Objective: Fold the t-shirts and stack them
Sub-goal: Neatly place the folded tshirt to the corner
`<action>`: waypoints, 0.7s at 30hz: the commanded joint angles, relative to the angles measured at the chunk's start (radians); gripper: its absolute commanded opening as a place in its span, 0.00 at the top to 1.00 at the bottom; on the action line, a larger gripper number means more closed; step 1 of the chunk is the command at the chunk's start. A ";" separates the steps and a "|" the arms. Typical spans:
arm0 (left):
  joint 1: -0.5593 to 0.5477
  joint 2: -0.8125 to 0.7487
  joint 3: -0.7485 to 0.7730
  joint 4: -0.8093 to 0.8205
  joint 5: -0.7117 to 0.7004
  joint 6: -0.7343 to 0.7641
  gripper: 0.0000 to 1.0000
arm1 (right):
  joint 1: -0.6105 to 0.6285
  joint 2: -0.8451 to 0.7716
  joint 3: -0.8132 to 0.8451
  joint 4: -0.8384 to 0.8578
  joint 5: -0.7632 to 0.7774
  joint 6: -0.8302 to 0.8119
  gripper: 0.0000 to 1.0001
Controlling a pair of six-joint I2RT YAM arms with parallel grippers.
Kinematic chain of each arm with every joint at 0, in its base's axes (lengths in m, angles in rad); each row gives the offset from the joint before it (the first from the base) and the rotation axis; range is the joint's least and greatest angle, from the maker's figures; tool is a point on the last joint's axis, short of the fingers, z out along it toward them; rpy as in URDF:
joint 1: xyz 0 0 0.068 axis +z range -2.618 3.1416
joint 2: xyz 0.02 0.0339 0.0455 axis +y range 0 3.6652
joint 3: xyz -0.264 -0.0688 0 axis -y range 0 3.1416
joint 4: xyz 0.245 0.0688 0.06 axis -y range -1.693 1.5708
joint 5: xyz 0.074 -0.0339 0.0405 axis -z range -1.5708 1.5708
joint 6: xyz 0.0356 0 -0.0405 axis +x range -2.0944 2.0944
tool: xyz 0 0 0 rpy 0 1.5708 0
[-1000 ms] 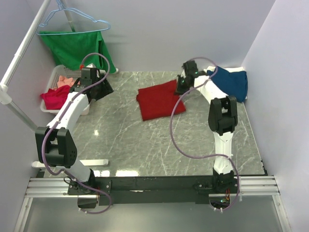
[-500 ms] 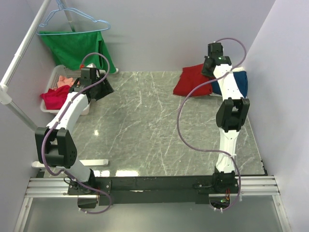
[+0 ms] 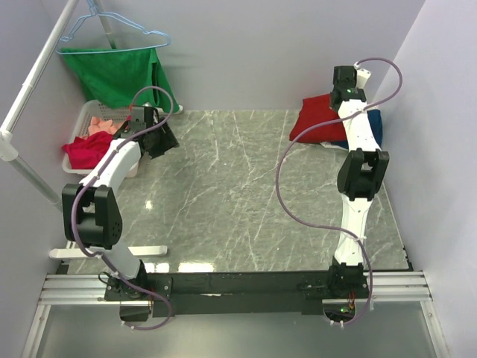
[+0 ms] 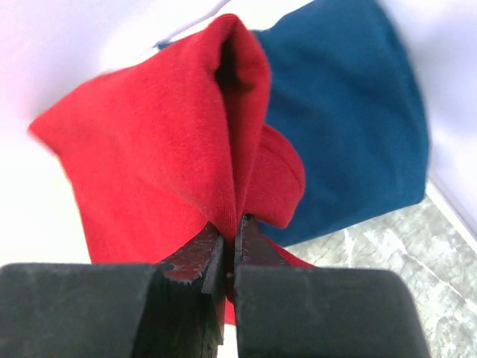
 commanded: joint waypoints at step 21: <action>0.001 0.114 0.119 0.057 0.026 -0.054 0.34 | -0.069 -0.081 0.008 0.246 0.471 0.203 1.00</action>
